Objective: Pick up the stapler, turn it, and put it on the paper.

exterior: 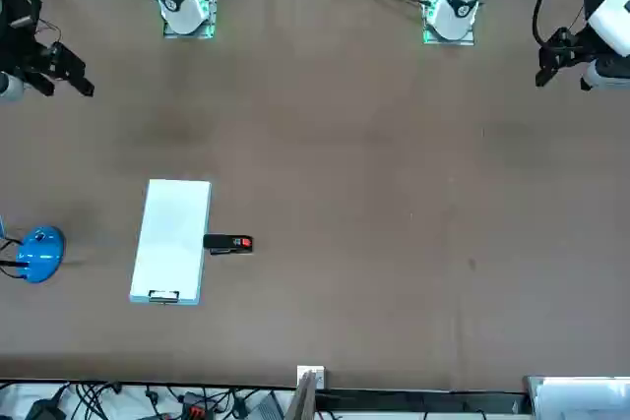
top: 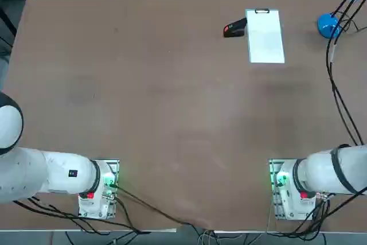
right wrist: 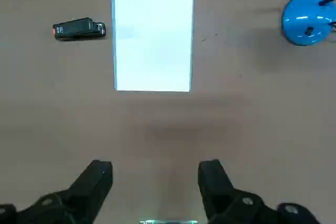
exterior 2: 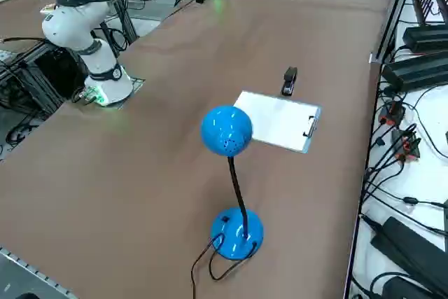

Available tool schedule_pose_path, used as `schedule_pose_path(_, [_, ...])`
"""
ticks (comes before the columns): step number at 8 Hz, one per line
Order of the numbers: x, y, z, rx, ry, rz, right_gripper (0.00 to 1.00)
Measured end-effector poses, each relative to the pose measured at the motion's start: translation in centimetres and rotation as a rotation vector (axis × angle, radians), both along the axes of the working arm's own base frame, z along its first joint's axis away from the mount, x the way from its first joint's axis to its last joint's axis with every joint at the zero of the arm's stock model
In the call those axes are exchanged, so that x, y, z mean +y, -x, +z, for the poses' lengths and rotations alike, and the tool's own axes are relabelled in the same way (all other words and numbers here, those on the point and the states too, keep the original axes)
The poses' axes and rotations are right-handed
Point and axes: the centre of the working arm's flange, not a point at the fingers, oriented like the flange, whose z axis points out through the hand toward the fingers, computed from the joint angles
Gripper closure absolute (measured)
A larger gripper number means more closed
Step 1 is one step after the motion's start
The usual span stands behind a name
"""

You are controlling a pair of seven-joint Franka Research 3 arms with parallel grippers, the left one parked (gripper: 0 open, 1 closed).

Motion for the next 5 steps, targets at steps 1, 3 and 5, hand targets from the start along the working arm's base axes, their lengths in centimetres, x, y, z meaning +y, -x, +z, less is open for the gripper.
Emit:
schedule_pose_path(1, [0.0, -0.1, -0.1, 0.002, 0.0, 0.001, 0.0])
schedule_pose_path(3, [0.1, -0.5, -0.8, 0.013, -0.005, 0.0, 0.0])
schedule_pose_path(5, [0.7, -1.6, -2.0, 0.031, -0.019, -0.049, 0.0])
